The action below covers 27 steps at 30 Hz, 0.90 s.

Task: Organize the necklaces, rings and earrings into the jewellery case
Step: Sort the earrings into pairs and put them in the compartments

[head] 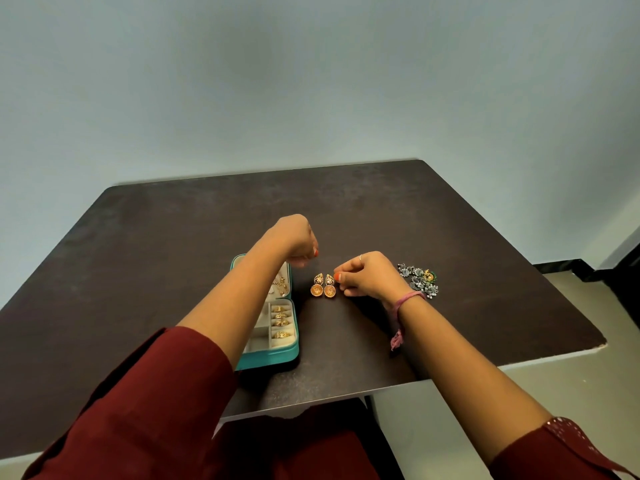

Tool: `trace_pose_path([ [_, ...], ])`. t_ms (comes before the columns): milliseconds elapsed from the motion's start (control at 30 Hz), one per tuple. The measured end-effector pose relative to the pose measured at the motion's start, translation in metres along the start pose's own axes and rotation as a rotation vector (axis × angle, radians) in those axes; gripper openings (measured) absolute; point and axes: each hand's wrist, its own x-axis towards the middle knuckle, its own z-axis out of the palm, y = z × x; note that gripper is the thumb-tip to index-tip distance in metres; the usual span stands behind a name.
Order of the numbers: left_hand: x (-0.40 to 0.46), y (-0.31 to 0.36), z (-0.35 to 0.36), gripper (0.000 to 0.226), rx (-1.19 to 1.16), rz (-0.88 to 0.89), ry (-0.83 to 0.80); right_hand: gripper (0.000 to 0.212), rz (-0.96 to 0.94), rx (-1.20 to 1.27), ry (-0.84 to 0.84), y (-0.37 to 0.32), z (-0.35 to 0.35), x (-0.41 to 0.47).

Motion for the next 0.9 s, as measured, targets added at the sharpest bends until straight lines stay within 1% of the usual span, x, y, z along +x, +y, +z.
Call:
trace_pose_path([
  [133, -0.005, 0.007, 0.001, 0.008, -0.032, 0.063, 0.074, 0.009, -0.011, -0.005, 0.019, -0.002, -0.021, -0.009],
  [233, -0.011, 0.013, 0.006, 0.013, -0.066, 0.108, 0.083, 0.011, -0.063, -0.014, 0.078, 0.001, -0.037, -0.015],
  [400, -0.022, 0.029, 0.025, 0.019, -0.14, 0.188, 0.08, 0.012, -0.189, 0.007, 0.261, 0.017, -0.066, -0.026],
  [567, -0.03, 0.04, 0.06, 0.024, -0.185, 0.255, 0.083, 0.011, -0.279, 0.022, 0.417, 0.041, -0.086, -0.041],
  [667, -0.033, 0.042, 0.085, 0.015, -0.185, 0.28, 0.097, 0.012, -0.294, 0.075, 0.476, 0.057, -0.09, -0.051],
  [767, -0.037, 0.04, 0.112, 0.019, -0.235, 0.294, 0.159, 0.011, -0.294, 0.121, 0.543, 0.074, -0.094, -0.058],
  [900, -0.044, 0.033, 0.141, 0.021, -0.343, 0.298, 0.247, 0.014, -0.238, 0.124, 0.618, 0.094, -0.106, -0.058],
])
